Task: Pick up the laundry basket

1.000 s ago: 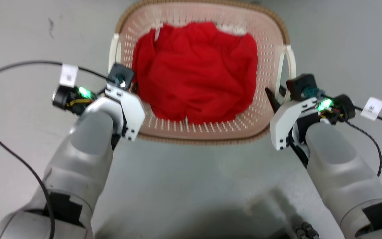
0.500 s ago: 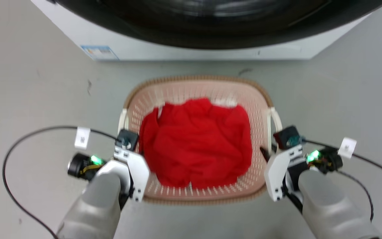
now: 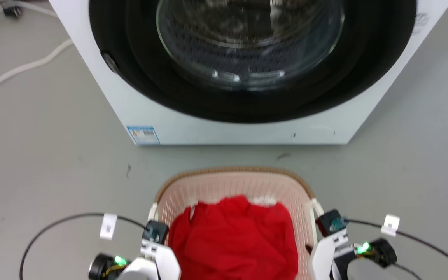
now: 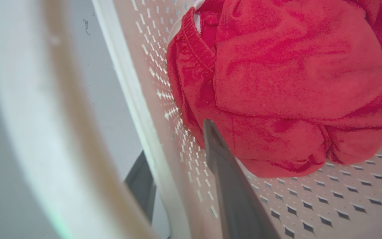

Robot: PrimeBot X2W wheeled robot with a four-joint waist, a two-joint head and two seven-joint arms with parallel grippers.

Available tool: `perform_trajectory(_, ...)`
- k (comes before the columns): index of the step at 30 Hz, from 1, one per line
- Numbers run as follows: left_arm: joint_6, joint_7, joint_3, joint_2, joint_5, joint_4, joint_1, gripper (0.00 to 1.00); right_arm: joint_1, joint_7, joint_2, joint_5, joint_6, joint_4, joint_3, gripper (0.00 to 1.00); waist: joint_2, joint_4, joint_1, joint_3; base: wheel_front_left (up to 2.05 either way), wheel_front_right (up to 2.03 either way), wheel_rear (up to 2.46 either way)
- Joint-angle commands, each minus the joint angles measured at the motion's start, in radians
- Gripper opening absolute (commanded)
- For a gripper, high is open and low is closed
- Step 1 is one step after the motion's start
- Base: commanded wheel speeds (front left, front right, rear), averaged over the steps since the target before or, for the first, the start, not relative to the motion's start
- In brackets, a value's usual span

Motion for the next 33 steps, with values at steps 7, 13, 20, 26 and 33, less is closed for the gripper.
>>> perform_trajectory(7,-0.002,0.028,-0.054,0.009,-0.046,0.003,0.112,0.00,0.089,0.044,-0.016,0.062,-0.001,-0.011,0.065,0.00,-0.0001,0.004,0.0003,-0.176,0.00,0.00,0.00)
perform_trajectory(13,-0.002,0.052,-0.102,0.006,-0.100,-0.001,0.163,0.00,0.131,0.095,-0.014,0.119,-0.001,-0.021,0.116,0.00,-0.0001,0.001,0.0003,-0.230,0.00,0.00,0.00)
perform_trajectory(20,-0.003,0.076,-0.169,0.008,-0.156,-0.017,0.200,0.00,0.155,0.118,-0.012,0.160,-0.001,-0.015,0.163,0.00,-0.0001,0.000,0.0003,-0.269,0.00,0.00,0.00)
perform_trajectory(26,-0.003,0.080,-0.221,0.023,-0.201,-0.029,0.216,0.00,0.176,0.126,-0.020,0.190,-0.001,-0.011,0.198,0.00,-0.0001,-0.001,0.0003,-0.291,0.00,0.00,0.00)
perform_trajectory(33,-0.003,0.079,-0.268,0.038,-0.248,-0.036,0.222,0.00,0.188,0.124,-0.031,0.224,-0.001,-0.008,0.232,0.00,-0.0001,-0.006,0.0003,-0.304,0.00,0.00,0.00)
